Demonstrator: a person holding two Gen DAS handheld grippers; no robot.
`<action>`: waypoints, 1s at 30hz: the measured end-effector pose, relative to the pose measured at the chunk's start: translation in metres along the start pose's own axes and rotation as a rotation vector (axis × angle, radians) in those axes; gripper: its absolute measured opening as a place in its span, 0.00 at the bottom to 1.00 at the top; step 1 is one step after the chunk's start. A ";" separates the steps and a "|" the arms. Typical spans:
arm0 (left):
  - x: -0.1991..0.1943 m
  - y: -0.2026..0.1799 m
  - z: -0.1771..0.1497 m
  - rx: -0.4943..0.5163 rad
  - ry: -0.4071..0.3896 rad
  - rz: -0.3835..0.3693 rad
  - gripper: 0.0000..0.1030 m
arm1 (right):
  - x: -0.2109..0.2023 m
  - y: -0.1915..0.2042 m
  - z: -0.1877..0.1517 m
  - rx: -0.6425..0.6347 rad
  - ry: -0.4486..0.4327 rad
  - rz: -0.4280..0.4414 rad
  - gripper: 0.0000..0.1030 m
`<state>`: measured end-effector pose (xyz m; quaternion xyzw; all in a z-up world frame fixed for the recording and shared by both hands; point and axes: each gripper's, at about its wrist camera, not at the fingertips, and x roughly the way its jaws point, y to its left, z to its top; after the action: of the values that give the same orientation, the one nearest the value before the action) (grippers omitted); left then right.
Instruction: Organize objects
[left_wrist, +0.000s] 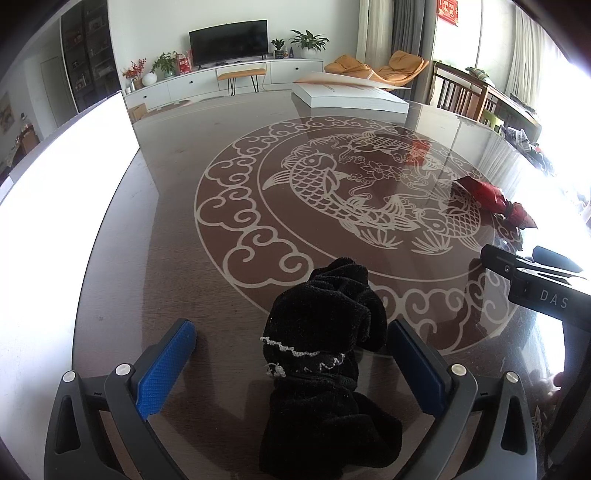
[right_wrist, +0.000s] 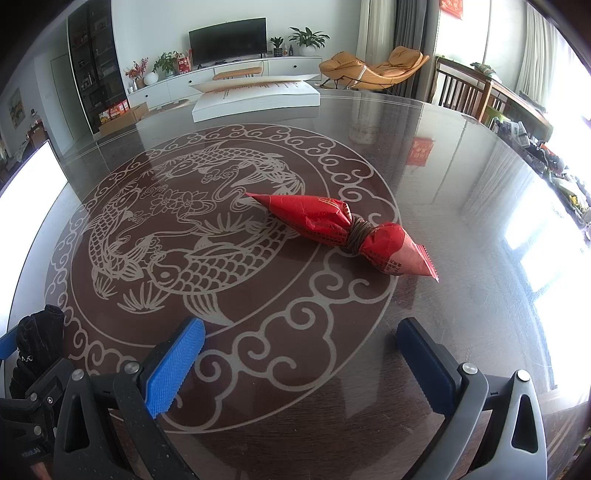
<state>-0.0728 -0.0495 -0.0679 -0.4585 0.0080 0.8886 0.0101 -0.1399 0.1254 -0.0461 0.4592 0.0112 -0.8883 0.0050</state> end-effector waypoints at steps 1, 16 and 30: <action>0.000 0.000 0.000 0.000 0.000 0.000 1.00 | 0.000 0.000 0.000 0.000 0.000 0.000 1.00; 0.000 0.000 0.000 0.000 0.000 0.000 1.00 | 0.000 0.000 0.000 0.000 0.000 0.000 1.00; 0.000 0.000 0.000 0.000 0.000 0.000 1.00 | -0.001 -0.001 0.000 0.000 0.000 0.000 1.00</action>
<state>-0.0727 -0.0494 -0.0679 -0.4585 0.0079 0.8886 0.0099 -0.1391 0.1260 -0.0457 0.4590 0.0111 -0.8883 0.0050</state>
